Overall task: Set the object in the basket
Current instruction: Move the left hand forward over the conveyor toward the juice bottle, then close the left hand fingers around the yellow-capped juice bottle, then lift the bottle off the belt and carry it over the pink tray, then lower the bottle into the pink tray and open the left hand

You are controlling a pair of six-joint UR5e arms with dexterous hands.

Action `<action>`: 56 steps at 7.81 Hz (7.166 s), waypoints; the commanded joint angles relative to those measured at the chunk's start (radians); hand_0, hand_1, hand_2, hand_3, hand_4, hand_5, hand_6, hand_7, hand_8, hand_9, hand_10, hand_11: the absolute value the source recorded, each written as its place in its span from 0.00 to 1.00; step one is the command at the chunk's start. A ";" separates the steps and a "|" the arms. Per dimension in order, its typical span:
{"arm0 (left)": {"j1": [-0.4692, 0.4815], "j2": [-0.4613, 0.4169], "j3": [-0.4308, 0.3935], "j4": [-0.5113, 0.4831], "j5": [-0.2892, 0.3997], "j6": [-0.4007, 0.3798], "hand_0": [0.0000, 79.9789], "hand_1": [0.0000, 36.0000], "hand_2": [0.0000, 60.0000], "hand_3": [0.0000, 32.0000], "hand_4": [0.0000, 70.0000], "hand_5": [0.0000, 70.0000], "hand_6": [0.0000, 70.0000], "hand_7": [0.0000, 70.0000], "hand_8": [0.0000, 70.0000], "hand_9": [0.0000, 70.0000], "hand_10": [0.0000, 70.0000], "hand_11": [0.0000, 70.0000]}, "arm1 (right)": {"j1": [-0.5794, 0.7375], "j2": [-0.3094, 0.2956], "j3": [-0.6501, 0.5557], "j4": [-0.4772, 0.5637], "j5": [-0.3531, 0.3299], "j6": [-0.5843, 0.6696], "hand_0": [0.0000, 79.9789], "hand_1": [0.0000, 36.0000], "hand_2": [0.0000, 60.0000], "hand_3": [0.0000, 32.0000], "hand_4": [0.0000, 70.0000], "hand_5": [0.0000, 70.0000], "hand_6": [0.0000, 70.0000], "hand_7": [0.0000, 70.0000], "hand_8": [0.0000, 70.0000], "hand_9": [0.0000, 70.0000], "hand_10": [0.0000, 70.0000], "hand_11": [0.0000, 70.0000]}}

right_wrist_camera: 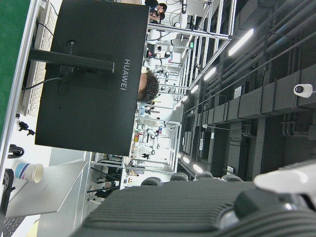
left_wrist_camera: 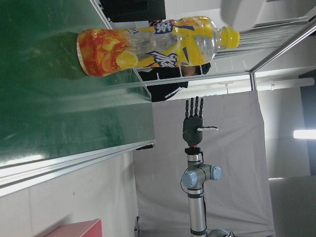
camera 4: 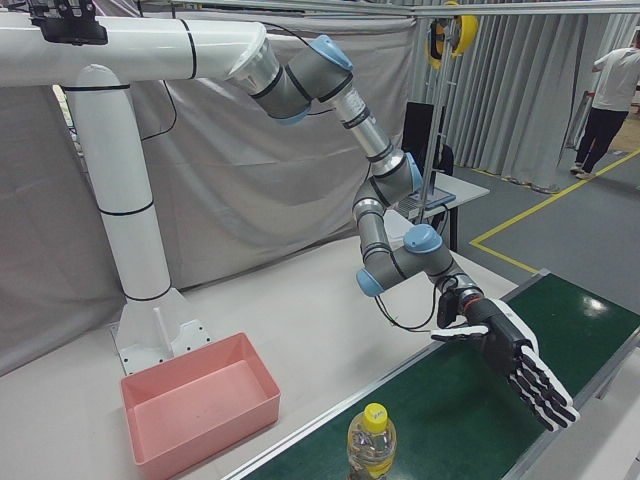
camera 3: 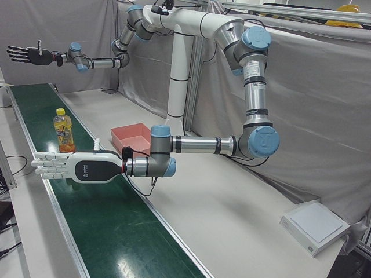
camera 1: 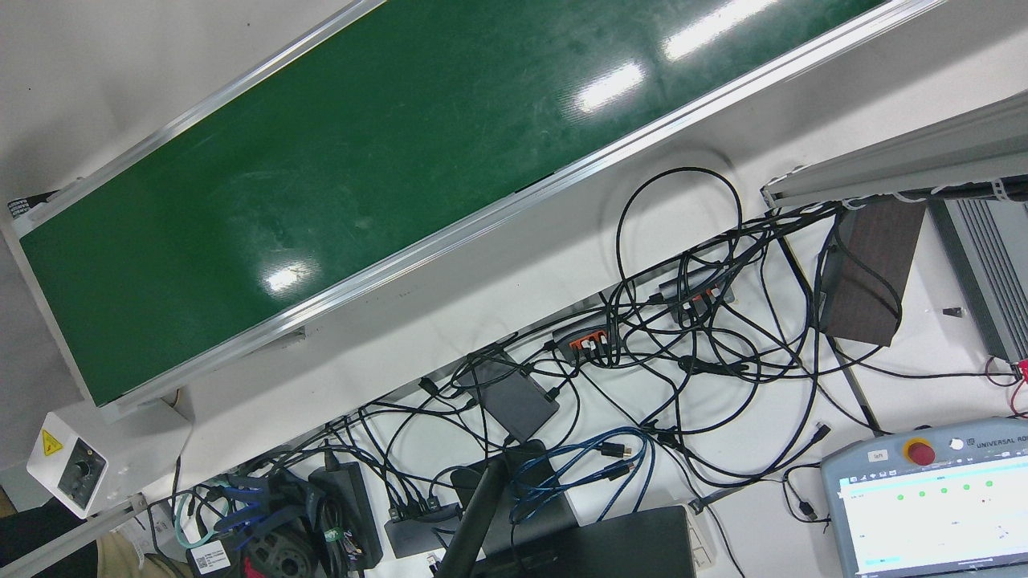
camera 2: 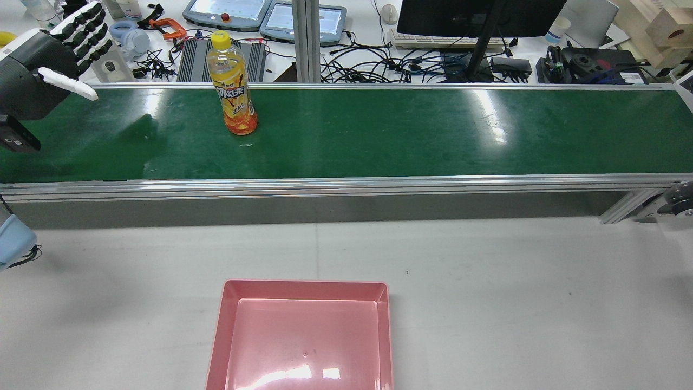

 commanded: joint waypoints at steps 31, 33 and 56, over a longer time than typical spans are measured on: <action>0.226 -0.224 -0.172 0.278 0.000 -0.009 0.97 0.74 1.00 0.00 1.00 1.00 1.00 1.00 1.00 1.00 1.00 1.00 | 0.000 0.000 0.001 0.000 0.000 0.000 0.00 0.00 0.00 0.00 0.00 0.00 0.00 0.00 0.00 0.00 0.00 0.00; 0.303 -0.224 -0.256 0.293 0.066 -0.004 0.96 0.73 1.00 0.00 1.00 1.00 1.00 1.00 1.00 1.00 1.00 1.00 | 0.000 0.000 0.001 0.000 0.000 0.000 0.00 0.00 0.00 0.00 0.00 0.00 0.00 0.00 0.00 0.00 0.00 0.00; 0.573 -0.072 -0.447 0.141 0.298 0.149 1.00 0.46 0.00 0.00 0.00 0.00 0.00 0.06 0.00 0.00 0.00 0.05 | 0.000 0.000 0.000 0.000 0.002 0.000 0.00 0.00 0.00 0.00 0.00 0.00 0.00 0.00 0.00 0.00 0.00 0.00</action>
